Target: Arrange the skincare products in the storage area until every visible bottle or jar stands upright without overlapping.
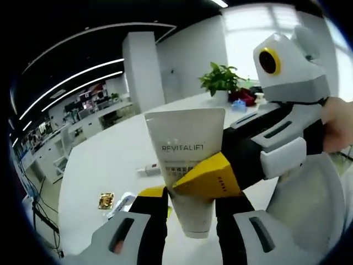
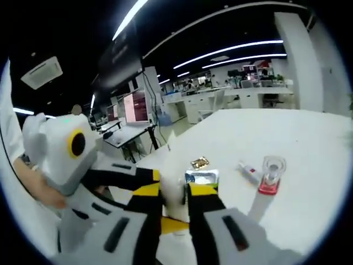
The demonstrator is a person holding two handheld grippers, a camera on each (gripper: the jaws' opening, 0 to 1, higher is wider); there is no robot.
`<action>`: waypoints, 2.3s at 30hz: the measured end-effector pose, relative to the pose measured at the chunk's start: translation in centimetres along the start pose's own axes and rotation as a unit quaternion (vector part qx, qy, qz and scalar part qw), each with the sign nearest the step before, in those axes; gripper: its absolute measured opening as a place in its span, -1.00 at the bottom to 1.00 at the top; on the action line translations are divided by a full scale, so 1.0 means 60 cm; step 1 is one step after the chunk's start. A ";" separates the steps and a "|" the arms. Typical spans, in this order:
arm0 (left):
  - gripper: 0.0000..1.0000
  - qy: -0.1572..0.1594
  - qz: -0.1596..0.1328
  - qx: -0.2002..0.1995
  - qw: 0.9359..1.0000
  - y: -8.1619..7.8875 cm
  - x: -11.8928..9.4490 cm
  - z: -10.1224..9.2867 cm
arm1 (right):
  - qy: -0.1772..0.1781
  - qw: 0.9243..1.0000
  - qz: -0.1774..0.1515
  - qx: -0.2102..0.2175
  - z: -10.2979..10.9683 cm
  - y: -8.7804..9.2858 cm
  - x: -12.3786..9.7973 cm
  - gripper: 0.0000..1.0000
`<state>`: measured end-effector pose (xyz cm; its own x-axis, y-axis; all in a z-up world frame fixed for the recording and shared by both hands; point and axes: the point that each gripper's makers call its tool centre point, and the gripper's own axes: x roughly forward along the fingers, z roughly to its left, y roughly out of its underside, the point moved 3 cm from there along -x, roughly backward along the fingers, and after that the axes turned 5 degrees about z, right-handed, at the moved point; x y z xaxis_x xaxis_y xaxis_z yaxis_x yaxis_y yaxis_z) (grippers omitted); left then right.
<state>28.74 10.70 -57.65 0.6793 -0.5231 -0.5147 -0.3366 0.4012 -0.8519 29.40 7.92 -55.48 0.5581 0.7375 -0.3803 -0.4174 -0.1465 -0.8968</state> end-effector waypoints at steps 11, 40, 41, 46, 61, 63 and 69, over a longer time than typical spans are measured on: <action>-0.20 0.097 0.005 0.002 0.995 0.001 0.004 -0.044 | -0.016 1.000 0.010 -0.014 -0.001 0.018 -0.033 -0.75; -0.62 0.371 0.049 0.222 0.900 0.044 -0.046 -0.117 | -0.256 0.947 0.084 -0.177 0.077 0.041 -0.094 -0.75; -0.63 0.369 0.050 0.222 0.901 0.044 -0.045 -0.116 | -0.257 0.946 0.084 -0.179 0.077 0.042 -0.094 -0.75; -0.68 0.344 0.048 0.194 0.918 0.048 -0.028 -0.111 | -0.251 0.946 0.087 -0.188 0.069 0.048 -0.089 -0.72; -0.69 0.326 0.058 0.186 0.925 0.074 0.018 -0.112 | -0.182 0.974 0.073 -0.114 0.033 0.071 -0.079 -0.60; -0.69 0.325 0.059 0.186 0.925 0.078 0.023 -0.110 | -0.173 0.977 0.067 -0.102 0.028 0.071 -0.079 -0.51; -0.69 0.318 0.068 0.186 0.927 0.094 0.041 -0.095 | -0.143 0.984 0.065 -0.087 0.013 0.081 -0.075 -0.21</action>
<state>24.78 7.41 -64.29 0.0845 -0.7383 -0.6692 -0.0622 0.6663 -0.7430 24.32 4.37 -57.93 0.2724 0.8570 -0.4374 -0.3288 -0.3443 -0.8794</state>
